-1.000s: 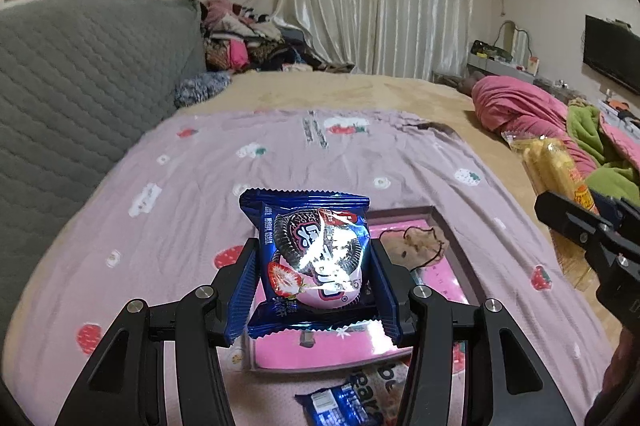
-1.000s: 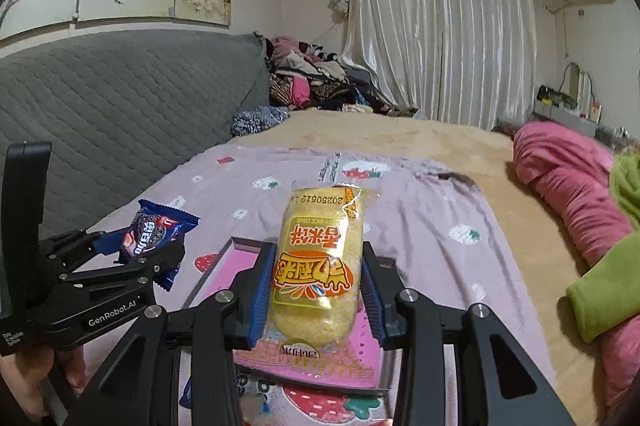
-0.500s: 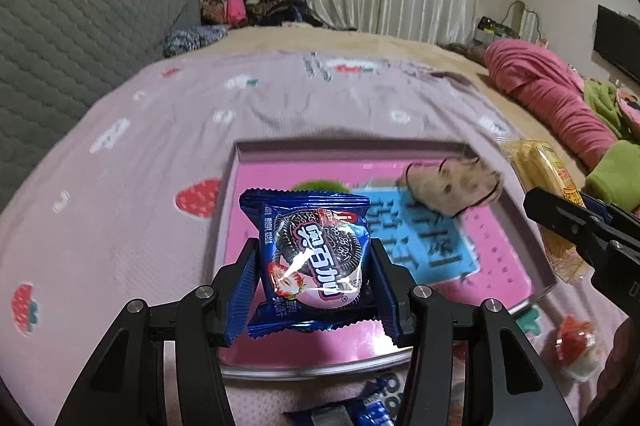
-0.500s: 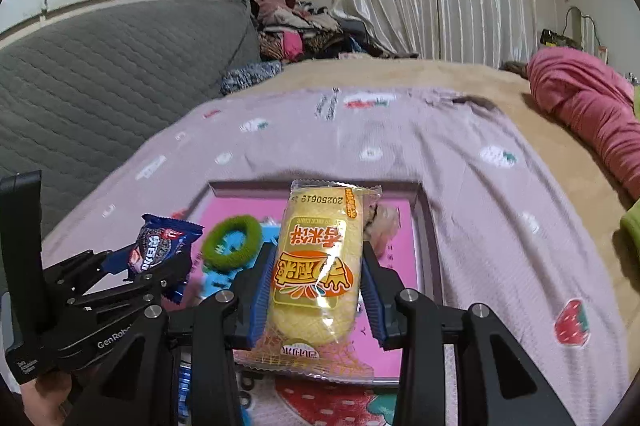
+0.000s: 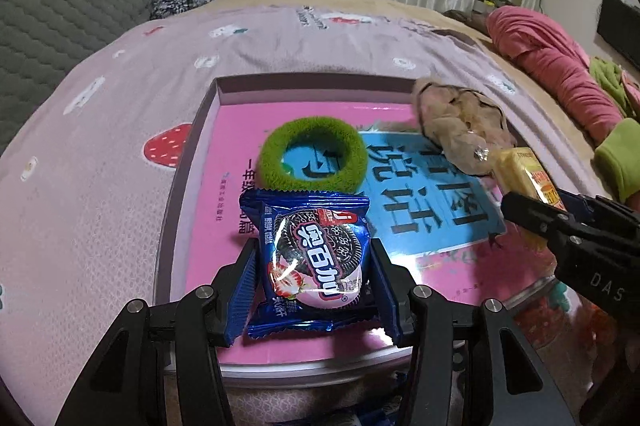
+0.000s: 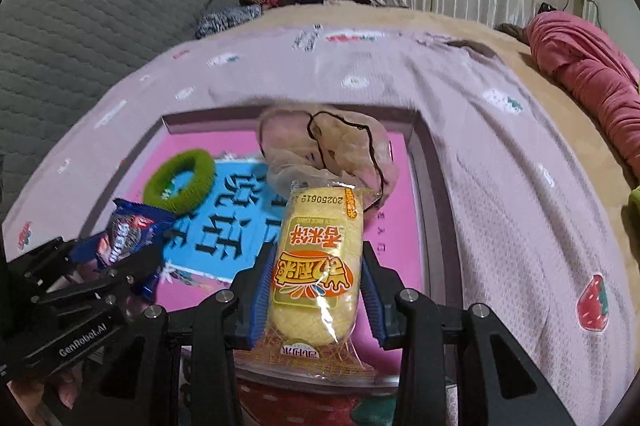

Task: Organize objects
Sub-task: 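Lower the blue cookie pack onto the book with the left tool while the right tool lowers the bread bag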

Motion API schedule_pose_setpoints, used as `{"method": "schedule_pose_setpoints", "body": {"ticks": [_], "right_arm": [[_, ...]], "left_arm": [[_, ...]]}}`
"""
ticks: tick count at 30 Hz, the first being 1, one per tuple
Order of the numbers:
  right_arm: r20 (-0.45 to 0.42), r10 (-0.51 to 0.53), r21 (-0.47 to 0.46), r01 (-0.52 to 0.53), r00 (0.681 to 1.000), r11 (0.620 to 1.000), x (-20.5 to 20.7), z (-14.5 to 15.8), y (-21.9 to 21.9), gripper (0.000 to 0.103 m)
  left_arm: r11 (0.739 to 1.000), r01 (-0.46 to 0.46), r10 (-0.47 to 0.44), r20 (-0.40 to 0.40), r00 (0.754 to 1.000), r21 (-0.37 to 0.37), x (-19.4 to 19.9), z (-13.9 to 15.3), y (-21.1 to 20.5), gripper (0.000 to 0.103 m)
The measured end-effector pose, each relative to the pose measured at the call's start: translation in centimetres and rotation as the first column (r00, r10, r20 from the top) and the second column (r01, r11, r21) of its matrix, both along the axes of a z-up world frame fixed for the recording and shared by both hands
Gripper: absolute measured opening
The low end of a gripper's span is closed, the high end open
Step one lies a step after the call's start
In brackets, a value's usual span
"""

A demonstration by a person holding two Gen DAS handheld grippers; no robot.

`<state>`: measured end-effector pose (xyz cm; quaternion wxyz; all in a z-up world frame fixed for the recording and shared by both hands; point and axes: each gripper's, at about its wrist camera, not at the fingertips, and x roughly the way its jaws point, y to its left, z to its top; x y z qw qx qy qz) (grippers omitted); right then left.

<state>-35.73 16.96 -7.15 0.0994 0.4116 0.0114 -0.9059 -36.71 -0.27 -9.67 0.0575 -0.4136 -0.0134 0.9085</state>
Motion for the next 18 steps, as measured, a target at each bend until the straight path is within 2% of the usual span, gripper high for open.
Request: {"method": "schedule_pose_setpoints", "body": {"ticks": [18], "right_arm": [[0.036, 0.0, 0.031, -0.001, 0.999, 1.0, -0.5, -1.2, -0.5, 0.041]], "left_arm": [[1.0, 0.015, -0.015, 0.001, 1.0, 0.027, 0.2, -0.2, -0.1, 0.054]]}}
